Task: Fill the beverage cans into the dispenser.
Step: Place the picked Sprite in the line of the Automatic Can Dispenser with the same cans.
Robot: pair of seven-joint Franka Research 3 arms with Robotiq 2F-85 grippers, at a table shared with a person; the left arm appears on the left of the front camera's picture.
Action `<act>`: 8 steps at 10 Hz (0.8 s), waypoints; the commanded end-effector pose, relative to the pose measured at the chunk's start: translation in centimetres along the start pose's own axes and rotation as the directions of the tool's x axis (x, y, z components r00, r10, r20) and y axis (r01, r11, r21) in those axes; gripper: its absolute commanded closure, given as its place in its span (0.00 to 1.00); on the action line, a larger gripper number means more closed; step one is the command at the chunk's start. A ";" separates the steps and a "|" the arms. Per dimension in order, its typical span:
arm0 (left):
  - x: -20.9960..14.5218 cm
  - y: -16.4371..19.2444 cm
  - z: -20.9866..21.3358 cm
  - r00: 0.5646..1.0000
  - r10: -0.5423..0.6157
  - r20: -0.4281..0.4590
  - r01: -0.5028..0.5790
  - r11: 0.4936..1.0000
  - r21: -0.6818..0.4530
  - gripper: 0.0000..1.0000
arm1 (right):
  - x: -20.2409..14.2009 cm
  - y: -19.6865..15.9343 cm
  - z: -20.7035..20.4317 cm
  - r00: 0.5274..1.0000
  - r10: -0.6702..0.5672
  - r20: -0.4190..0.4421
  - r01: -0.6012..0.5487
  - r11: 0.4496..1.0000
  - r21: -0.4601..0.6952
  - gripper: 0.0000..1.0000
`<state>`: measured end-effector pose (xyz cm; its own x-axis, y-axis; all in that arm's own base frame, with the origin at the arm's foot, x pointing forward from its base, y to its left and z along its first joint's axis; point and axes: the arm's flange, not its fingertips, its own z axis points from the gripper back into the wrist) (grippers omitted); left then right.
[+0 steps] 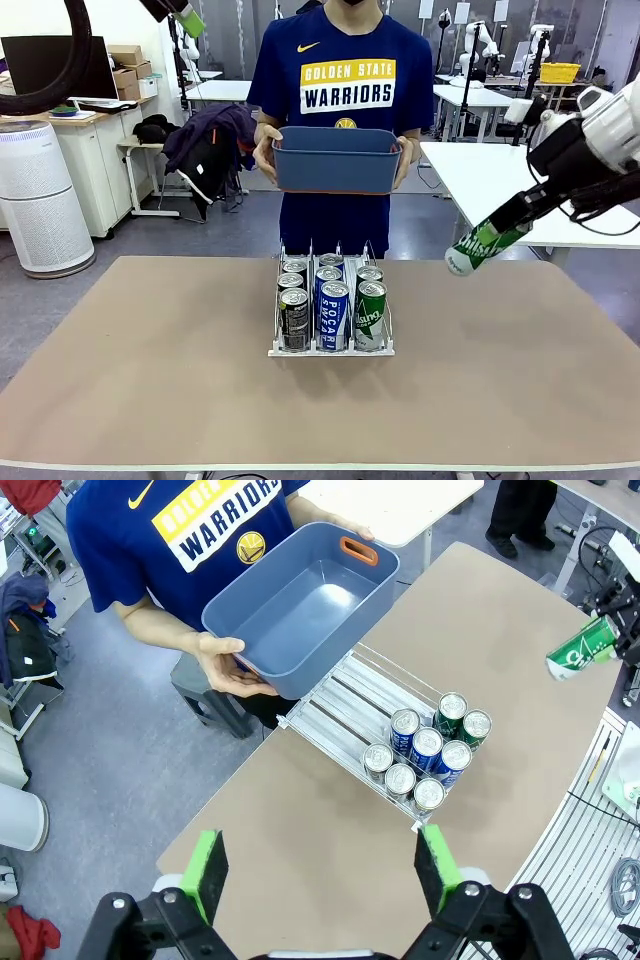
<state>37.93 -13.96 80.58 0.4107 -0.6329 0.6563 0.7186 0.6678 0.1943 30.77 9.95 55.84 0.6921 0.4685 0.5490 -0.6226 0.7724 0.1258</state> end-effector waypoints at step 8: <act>-0.2 0.1 -0.1 1.000 0.003 0.003 -0.003 1.000 0.002 0.00 | -1.9 8.6 -12.1 0.984 -0.126 -0.122 0.118 0.991 -0.068 0.42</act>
<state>37.91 -13.98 80.60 0.4101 -0.6331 0.6565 0.7187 0.6675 0.1948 29.69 20.54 49.17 0.8077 0.4487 0.3824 -0.5267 0.8406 0.1262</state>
